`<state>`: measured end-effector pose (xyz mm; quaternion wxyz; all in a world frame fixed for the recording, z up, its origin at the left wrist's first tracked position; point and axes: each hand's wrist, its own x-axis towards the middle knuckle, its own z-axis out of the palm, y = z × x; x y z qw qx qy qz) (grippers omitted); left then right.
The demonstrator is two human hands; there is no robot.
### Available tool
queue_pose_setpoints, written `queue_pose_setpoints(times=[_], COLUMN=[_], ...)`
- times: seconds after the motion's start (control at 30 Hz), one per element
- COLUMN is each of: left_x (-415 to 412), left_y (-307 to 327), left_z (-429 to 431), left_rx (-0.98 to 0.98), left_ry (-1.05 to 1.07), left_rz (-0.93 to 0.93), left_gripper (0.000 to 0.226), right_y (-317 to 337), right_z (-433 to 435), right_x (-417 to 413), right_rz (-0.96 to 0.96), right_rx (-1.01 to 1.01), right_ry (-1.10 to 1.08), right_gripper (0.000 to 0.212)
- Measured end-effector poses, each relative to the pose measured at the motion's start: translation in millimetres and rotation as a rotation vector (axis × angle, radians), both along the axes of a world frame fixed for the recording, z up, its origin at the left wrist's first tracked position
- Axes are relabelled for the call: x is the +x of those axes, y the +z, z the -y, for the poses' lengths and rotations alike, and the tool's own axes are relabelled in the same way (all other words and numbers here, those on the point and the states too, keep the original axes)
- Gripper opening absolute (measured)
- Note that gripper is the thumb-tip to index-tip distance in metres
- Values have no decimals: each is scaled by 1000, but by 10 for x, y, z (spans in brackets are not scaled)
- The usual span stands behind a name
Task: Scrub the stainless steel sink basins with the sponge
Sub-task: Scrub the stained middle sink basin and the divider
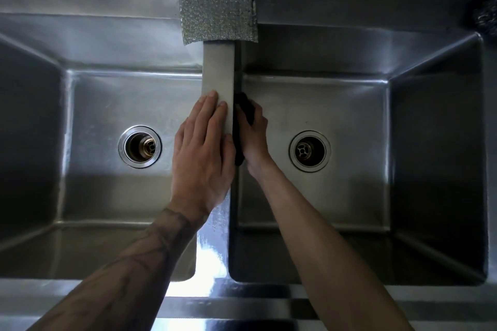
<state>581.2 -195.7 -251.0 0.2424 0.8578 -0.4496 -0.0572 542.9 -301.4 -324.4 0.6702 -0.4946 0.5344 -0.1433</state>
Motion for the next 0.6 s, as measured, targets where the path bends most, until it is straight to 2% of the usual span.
queue_pose_setpoints(times=[0.07,0.23,0.3,0.43,0.6], left_x=[0,5,5,-7,-3], left_y=[2,-1,-7,-3,8], left_z=[-1,-4,-7,-12,-5], left_rx=[-10,-9,-11,-15,-14], left_ry=[-4,-4,-8,3,7], left_rz=[-14,-47,-54,-48,-51], left_gripper=[47,47,47,47,48], right_y=[-32,95,37,-130,-45], right_z=[8,-227,-250,-141,-344], right_x=[-42,-241,-228,-156,-331], right_rz=[-3,82,71,-28,54], right_rx=[54,-72,-97,40,-94], right_ry=[11,36,22,26,30], right_gripper=[39,28,31,40,33])
